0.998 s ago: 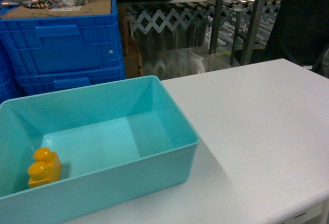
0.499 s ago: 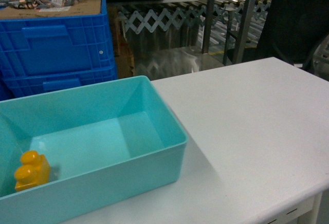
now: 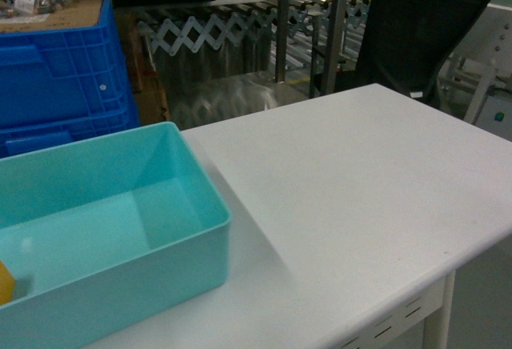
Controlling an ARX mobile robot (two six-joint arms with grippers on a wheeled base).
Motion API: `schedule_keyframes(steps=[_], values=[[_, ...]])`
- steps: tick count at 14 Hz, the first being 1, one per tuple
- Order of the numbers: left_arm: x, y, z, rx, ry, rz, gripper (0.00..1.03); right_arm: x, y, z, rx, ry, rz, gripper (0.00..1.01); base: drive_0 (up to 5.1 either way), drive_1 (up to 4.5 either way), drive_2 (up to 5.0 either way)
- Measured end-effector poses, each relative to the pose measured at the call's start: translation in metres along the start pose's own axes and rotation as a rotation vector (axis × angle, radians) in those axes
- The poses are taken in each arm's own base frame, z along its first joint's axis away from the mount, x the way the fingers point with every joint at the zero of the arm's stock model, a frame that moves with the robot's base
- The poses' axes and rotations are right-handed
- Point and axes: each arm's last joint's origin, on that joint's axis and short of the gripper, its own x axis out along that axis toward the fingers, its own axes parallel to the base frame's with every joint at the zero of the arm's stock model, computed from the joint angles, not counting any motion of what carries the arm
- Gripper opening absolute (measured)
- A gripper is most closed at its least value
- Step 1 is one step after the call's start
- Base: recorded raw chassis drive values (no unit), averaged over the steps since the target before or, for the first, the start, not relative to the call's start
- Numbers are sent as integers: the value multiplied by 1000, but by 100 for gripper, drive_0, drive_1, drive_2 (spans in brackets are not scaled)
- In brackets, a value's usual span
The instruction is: Pick red block from blue box to shelf
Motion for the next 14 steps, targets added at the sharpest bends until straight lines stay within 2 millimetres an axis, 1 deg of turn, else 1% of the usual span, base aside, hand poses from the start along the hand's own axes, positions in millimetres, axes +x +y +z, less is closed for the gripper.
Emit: schedule_keyframes(steps=[14], values=[[0,0,0,0,0,0,98,0,0,0,0,0,0,28,-186,-186,-186]])
